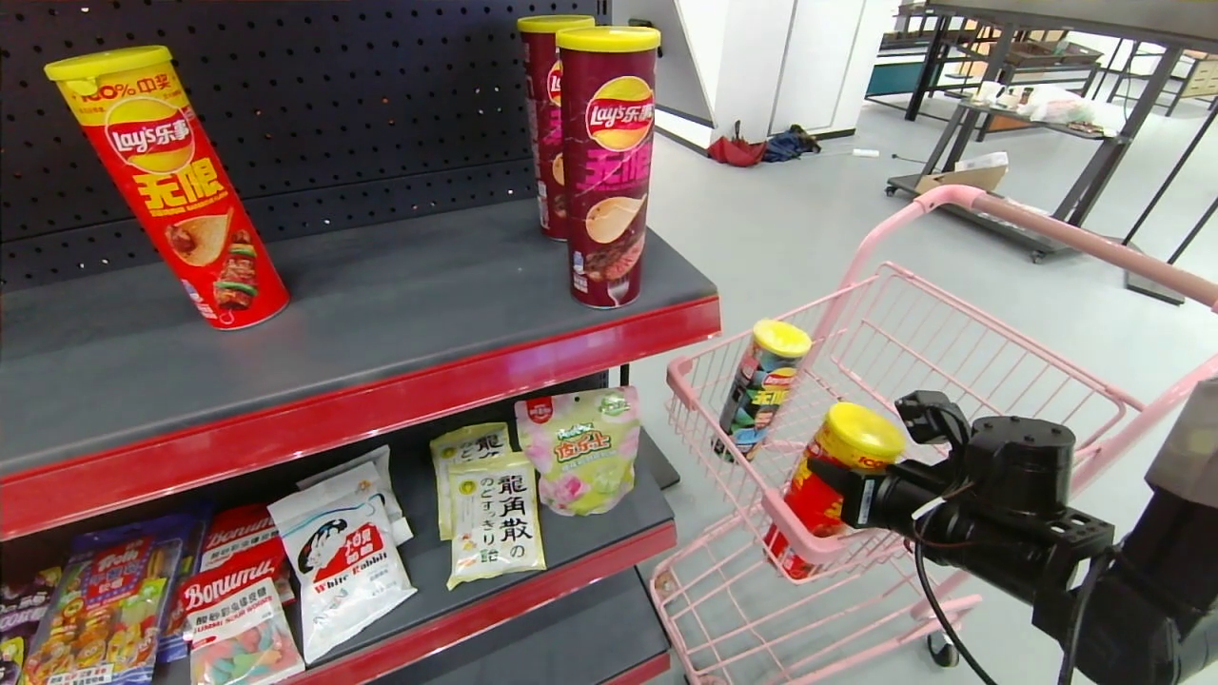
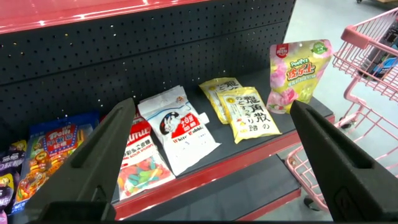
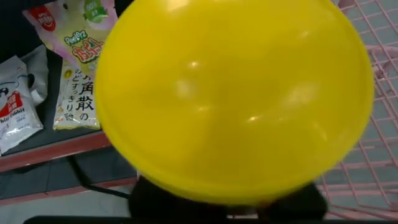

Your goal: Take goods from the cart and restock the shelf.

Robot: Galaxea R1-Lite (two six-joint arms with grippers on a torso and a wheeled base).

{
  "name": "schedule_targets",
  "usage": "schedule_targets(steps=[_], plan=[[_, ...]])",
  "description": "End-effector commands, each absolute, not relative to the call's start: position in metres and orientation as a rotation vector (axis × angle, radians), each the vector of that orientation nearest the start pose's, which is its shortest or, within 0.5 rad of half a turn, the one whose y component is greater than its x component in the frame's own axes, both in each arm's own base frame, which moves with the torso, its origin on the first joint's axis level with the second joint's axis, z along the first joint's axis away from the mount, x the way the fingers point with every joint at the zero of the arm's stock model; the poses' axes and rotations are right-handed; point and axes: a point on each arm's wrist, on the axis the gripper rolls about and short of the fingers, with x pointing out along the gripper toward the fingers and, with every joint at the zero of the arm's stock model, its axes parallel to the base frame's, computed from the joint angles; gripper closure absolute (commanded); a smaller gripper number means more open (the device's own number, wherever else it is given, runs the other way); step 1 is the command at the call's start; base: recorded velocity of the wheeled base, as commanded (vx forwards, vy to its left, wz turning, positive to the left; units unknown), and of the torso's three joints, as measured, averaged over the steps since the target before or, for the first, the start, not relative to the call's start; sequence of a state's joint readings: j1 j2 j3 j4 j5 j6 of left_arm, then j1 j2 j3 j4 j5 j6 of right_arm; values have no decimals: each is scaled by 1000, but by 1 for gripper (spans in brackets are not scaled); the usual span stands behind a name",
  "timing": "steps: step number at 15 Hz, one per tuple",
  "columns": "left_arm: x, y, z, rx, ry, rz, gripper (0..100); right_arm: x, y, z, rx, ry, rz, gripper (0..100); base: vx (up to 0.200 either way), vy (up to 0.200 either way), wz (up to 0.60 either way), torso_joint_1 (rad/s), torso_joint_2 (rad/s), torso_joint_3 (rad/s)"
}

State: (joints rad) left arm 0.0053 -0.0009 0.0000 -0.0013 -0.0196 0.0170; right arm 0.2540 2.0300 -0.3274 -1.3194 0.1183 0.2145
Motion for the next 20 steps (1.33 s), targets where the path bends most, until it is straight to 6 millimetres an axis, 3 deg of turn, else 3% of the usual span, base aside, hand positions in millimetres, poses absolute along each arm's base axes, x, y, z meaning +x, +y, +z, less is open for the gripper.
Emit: schedule_targets(steps=[1,2,6,9,11,14,16,17,18,20], plan=[[-23,-1,76,15,-2,-14,0,270,73,49,182,409,320,100,0,0,0,0,0,0],[-23,-1,76,15,-3,-14,0,269,73,49,180,409,318,100,0,0,0,0,0,0],[-23,-1,76,15,-2,-14,0,272,71,103,44,175,310,100,0,0,0,0,0,0],[-23,-1,76,14,-2,-14,0,274,62,147,32,108,281,100,0,0,0,0,0,0],[-23,-1,76,14,-2,-14,0,266,47,207,-3,51,238,100,0,0,0,0,0,0],[-23,-1,76,14,-2,-14,0,214,34,266,-25,79,214,100,0,0,0,0,0,0],[-23,-1,76,15,-2,-15,0,145,21,292,-30,131,170,100,0,0,0,0,0,0],[-23,-1,76,15,-2,-18,0,118,16,292,-33,144,136,100,0,0,0,0,0,0],[-23,-1,76,15,-2,-17,0,76,9,280,-47,187,72,100,0,0,0,0,0,0],[-23,-1,76,15,-2,-17,0,20,1,240,-21,257,68,100,0,0,0,0,0,0]])
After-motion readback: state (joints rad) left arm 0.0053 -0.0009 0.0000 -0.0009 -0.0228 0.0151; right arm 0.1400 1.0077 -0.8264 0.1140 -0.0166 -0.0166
